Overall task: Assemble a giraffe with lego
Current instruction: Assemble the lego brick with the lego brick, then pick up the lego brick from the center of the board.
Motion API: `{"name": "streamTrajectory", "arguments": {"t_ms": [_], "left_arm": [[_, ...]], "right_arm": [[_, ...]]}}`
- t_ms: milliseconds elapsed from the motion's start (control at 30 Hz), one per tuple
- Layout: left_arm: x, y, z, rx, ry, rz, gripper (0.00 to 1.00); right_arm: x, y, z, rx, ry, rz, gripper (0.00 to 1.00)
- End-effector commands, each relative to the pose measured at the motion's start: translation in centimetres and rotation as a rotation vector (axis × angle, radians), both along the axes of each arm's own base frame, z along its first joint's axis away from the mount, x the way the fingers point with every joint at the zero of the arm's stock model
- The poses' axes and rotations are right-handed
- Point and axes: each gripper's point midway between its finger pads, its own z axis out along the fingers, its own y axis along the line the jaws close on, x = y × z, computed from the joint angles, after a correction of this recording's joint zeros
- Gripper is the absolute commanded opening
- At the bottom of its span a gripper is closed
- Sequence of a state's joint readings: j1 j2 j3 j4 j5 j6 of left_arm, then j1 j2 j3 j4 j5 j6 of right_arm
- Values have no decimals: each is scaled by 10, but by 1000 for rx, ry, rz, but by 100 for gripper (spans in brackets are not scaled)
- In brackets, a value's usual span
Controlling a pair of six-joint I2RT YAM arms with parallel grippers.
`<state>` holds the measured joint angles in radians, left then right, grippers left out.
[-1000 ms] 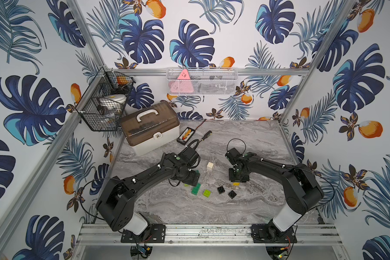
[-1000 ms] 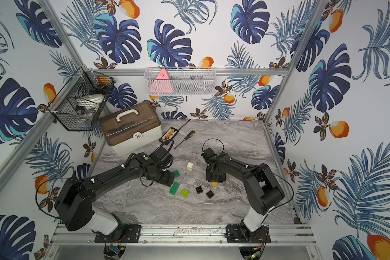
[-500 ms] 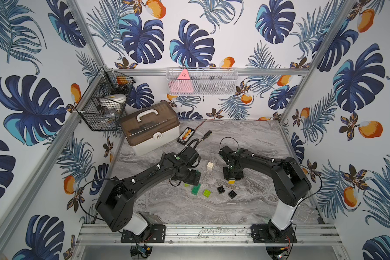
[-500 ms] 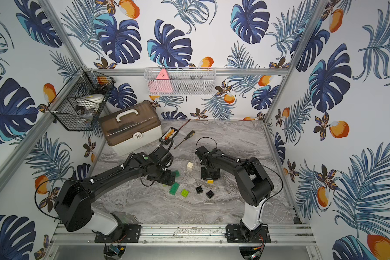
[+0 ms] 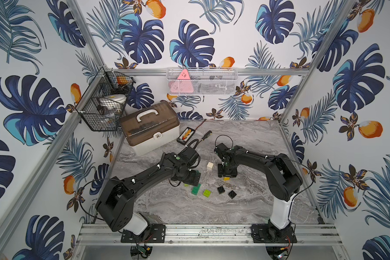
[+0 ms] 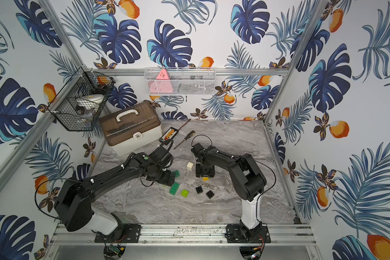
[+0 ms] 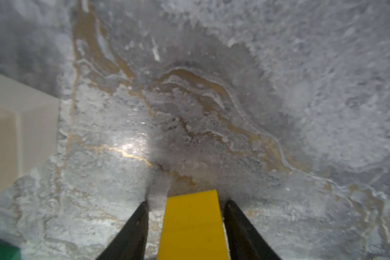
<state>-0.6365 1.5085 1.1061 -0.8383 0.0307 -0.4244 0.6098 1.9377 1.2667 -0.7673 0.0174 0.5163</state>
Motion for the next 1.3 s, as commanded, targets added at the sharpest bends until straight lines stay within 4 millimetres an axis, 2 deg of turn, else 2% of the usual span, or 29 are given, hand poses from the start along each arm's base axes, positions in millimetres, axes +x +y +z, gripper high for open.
{"name": "streamTrajectory", "arguments": {"t_ms": [0,167,300,367,433,567,733,867,1000,1267], "left_arm": [[0,2,1,8,3,16,99],[1,5,4,7,2,22,99],[1,18,7,-48,25,61,99],[1,28,7,-113,53,103,99],[1,39,7,-161,71,140,99],[-3,52,5,-196,92,176,99],[-8,53,0,-314,138,260,99],[-11,59,-1,-351,149,310,99],[-8,66,6,-376,146,339,99],[-3,77,9,-422,151,399,98]], "right_arm": [[9,15,-6,70,-26,0,66],[10,14,16,74,-49,27,75],[1,-1,52,36,-107,141,80],[-6,-1,70,41,-150,242,84],[-13,12,91,80,-211,376,89],[-30,54,110,123,-250,624,93],[-51,118,103,153,-243,841,96],[-69,148,84,158,-219,934,97],[-81,162,66,141,-195,995,98],[-83,167,36,129,-155,1024,99]]}}
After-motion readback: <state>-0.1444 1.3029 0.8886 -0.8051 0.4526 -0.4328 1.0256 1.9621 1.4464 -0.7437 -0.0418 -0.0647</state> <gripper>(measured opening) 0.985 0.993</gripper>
